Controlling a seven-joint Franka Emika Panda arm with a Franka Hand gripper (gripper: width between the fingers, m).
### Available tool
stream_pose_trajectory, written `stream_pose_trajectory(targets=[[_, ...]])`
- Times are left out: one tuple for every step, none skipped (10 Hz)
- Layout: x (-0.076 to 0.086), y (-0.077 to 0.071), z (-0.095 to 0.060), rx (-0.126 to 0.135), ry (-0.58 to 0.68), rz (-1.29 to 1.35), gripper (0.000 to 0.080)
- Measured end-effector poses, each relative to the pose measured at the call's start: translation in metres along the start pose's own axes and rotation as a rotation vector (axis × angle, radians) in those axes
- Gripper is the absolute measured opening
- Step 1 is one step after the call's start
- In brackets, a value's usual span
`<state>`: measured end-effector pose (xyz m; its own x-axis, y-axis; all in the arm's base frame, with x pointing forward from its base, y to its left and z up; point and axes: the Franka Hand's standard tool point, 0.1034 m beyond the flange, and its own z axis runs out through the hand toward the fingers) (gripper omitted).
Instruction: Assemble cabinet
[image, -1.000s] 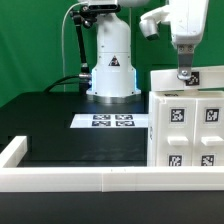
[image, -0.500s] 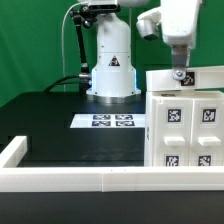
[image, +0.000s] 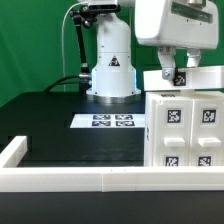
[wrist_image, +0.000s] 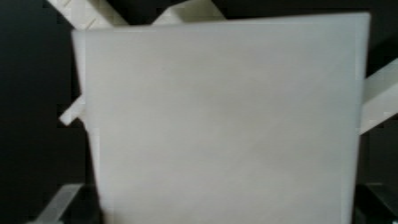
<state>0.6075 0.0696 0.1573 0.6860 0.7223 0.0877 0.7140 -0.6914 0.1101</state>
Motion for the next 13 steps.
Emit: stream_pose_trajectory(targets=[[0.0012,-0.0020,0.0007,-0.002,0.003,0.128,0.0564],[0.0022,-0.0040,0.0008,-0.002,0.004,0.237,0.0564],[0.0025,-0.0046,0.0007,-0.003,0.007,0.314,0.0564],[0.0040,-0.0049,0.0004,-0.006,0.016,0.423,0.0564],[0.0048,-0.0052,0.0001,-0.006,0.020,0.491,0.0564],[0.0055,-0.0058,0.0000,-0.005,0.021,0.593,0.0564],[0.0060,-0.0064,0.0000,-0.003,0.022,0.675,0.0564],[0.0064,-0.0069,0.0000,0.005,0.025,0.741,0.0564],[0.0068,-0.0074,0.0000,0.008,0.025,0.822,0.0564],[0.0073,-0.0080,0.0000,0.013,0.026,0.891,0.0564],[0.0077,-0.0085,0.0000,0.020,0.027,0.970,0.0564],[0.0081,-0.0090,0.0000,0.023,0.027,1.024,0.0564],[0.0085,-0.0095,0.0000,0.028,0.027,1.086,0.0564]])
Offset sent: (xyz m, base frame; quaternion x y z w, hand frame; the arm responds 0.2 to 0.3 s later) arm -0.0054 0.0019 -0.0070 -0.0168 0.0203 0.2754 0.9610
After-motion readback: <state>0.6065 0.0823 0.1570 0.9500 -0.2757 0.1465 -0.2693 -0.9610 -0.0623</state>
